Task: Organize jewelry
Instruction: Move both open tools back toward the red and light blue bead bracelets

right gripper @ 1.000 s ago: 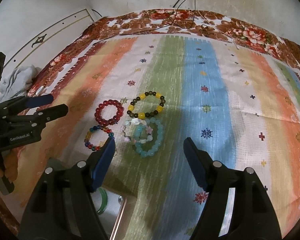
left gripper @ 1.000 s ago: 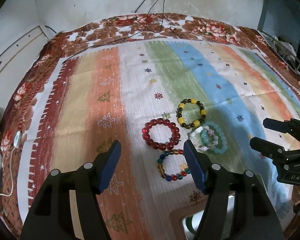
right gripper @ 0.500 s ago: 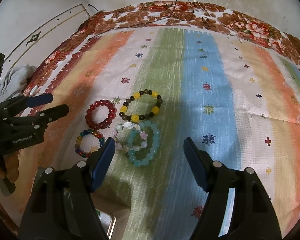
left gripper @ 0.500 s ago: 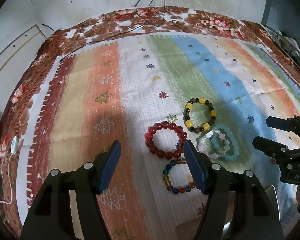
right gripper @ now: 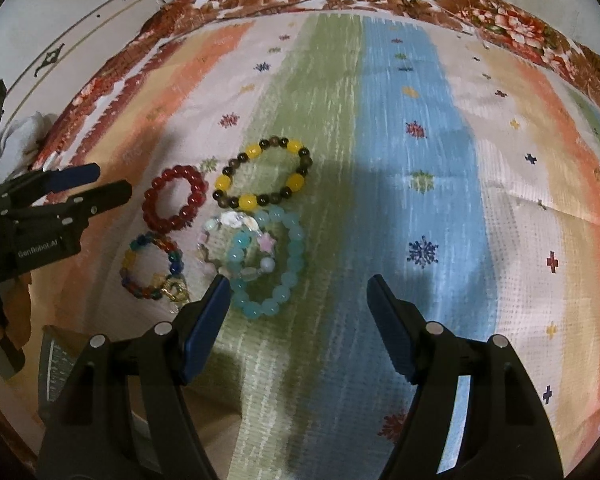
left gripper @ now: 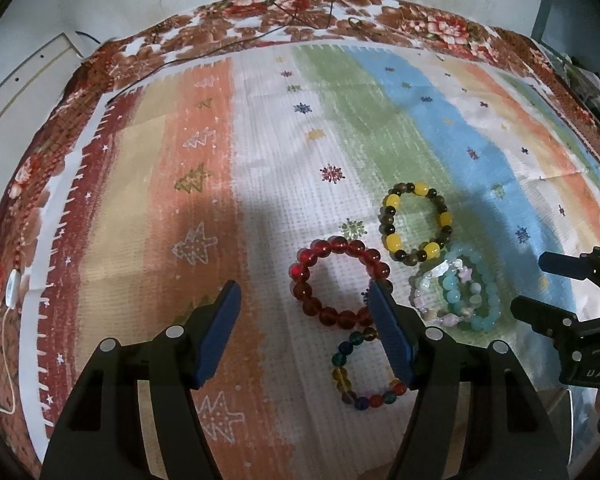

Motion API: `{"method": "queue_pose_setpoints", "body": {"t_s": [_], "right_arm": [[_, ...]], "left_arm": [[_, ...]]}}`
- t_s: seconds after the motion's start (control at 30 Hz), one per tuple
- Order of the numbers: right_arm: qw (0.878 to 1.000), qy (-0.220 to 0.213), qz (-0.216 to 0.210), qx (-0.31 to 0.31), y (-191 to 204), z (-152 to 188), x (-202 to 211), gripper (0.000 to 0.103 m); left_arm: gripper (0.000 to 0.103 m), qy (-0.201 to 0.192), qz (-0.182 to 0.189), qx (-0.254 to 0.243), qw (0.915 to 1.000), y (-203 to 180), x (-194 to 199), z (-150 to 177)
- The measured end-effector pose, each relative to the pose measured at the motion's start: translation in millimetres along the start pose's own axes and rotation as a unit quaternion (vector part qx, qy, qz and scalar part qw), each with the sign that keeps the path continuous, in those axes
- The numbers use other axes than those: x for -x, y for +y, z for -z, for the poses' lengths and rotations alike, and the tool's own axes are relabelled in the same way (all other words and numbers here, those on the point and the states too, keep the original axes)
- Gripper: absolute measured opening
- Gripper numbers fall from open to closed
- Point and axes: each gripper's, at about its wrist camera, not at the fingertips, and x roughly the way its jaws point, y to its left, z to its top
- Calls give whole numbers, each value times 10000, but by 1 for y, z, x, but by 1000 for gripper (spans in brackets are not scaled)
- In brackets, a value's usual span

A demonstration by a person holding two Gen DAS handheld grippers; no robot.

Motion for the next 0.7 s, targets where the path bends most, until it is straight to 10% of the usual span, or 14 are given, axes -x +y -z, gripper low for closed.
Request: {"method": "queue_pose_setpoints", "body": {"t_s": [0.7], "right_arm": [[9994,332,118,-36,-10,3,-32,70]], "left_arm": [[66,390,-30,-84,9992,6,-34,2]]}}
